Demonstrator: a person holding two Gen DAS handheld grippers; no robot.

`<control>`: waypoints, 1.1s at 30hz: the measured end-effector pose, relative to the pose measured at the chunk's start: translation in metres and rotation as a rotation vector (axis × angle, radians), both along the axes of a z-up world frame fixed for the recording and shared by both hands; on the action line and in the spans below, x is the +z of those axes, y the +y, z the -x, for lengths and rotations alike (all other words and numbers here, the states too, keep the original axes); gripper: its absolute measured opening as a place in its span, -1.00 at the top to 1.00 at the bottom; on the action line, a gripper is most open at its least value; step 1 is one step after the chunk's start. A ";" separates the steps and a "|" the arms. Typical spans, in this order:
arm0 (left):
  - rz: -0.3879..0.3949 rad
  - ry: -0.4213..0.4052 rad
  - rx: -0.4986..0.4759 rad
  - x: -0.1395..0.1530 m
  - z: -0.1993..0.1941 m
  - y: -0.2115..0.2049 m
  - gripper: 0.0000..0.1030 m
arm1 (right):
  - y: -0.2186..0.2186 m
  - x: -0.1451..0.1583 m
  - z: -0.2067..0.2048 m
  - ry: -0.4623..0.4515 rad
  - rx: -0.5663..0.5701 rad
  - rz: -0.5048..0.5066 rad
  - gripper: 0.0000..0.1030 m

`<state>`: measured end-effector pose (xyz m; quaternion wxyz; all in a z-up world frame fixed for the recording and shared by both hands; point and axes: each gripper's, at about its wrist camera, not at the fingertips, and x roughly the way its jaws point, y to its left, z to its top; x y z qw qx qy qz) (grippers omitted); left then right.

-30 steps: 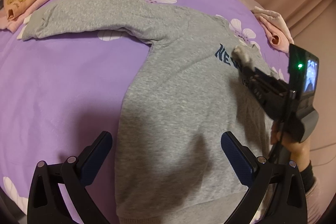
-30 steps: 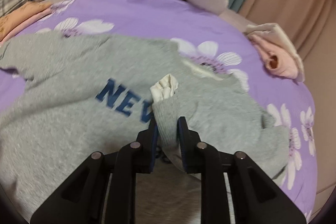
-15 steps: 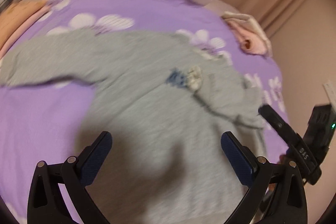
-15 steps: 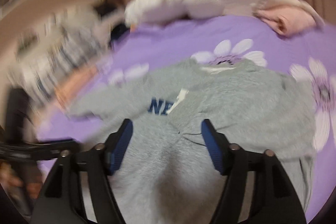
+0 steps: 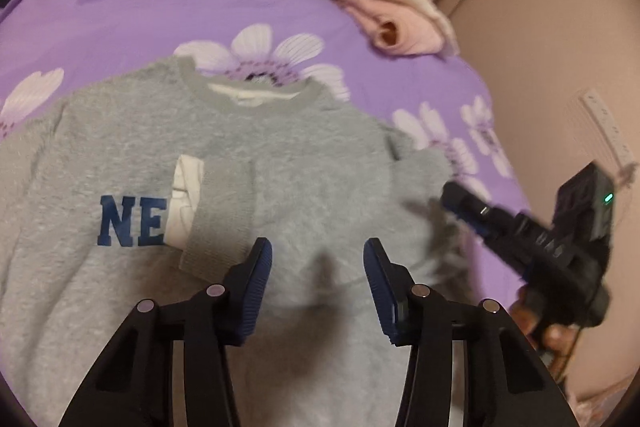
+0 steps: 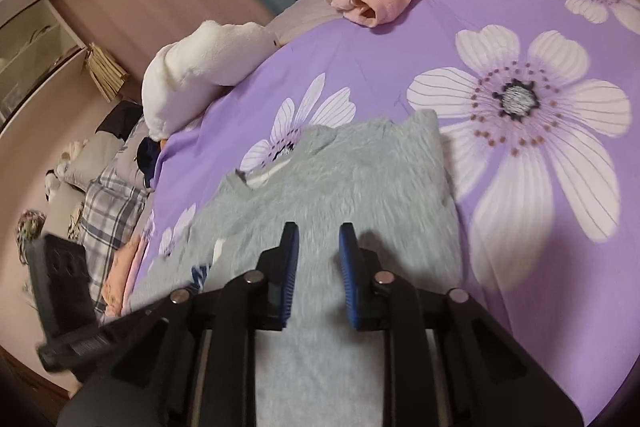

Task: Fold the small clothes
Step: 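Move the left gripper to the other sleeve cuff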

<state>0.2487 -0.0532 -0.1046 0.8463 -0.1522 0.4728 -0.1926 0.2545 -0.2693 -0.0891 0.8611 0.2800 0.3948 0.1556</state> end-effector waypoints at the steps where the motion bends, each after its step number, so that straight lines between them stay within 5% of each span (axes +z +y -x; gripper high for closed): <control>1: -0.014 0.015 0.019 -0.008 -0.003 0.002 0.06 | 0.005 -0.002 -0.009 0.012 0.007 0.015 0.65; 7: 0.017 0.045 0.023 -0.027 0.000 0.017 0.07 | -0.006 -0.030 -0.037 0.165 -0.117 0.245 1.00; 12: -0.014 0.042 0.011 -0.024 0.002 0.013 0.07 | -0.016 -0.025 -0.031 0.163 -0.185 0.241 1.00; 14: -0.032 0.039 0.007 -0.024 0.003 0.010 0.07 | -0.006 -0.008 -0.020 0.103 -0.150 0.261 0.80; 17: -0.041 0.034 0.006 -0.025 0.004 0.012 0.07 | 0.006 0.008 0.007 0.015 -0.033 0.235 0.80; 25: -0.100 0.036 0.002 -0.022 0.007 0.006 0.06 | 0.024 -0.031 0.033 0.137 0.055 0.320 0.83; 27: -0.141 0.039 0.007 -0.019 0.017 0.007 -0.21 | 0.022 -0.025 0.042 0.126 0.051 0.293 0.82; 33: -0.206 0.003 0.073 -0.014 0.064 0.043 -0.32 | 0.028 -0.002 0.083 0.070 0.073 0.248 0.32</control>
